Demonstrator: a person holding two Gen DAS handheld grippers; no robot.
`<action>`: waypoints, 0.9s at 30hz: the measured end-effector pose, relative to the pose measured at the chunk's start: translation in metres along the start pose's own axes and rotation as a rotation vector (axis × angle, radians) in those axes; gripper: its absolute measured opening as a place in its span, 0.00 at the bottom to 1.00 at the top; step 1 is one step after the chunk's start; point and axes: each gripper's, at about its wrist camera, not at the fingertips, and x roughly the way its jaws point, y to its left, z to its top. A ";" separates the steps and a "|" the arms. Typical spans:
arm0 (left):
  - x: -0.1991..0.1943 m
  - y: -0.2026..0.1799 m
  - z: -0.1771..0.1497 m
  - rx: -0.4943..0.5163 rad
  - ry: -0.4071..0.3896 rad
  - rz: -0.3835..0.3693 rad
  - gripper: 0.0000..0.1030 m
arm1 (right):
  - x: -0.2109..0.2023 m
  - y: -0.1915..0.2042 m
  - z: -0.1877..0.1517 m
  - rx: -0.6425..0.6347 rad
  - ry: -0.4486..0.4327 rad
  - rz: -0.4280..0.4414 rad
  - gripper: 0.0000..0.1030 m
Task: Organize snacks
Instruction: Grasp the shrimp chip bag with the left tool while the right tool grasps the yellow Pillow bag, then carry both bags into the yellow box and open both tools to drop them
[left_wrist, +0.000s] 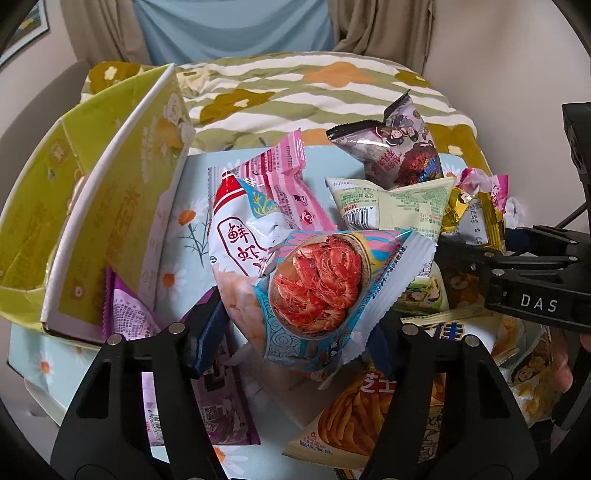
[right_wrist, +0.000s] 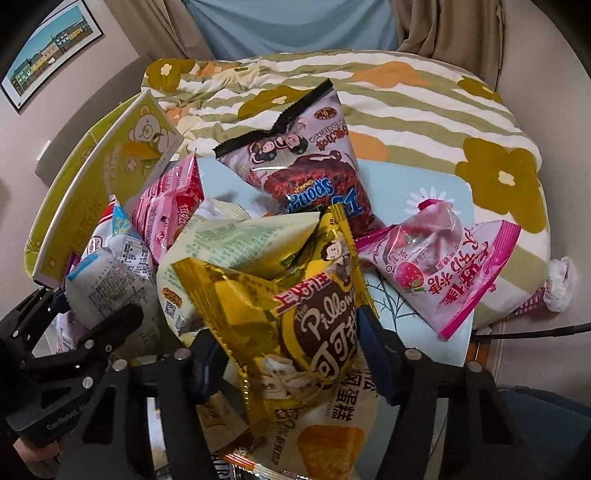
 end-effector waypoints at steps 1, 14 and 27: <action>0.000 0.000 0.000 0.000 -0.001 -0.002 0.59 | -0.001 0.002 0.001 -0.002 -0.005 -0.007 0.52; -0.025 0.001 -0.002 0.000 -0.035 -0.022 0.52 | -0.032 0.002 -0.003 0.068 -0.063 -0.015 0.43; -0.109 0.030 0.027 -0.026 -0.223 -0.035 0.52 | -0.101 0.038 0.006 0.013 -0.195 -0.029 0.43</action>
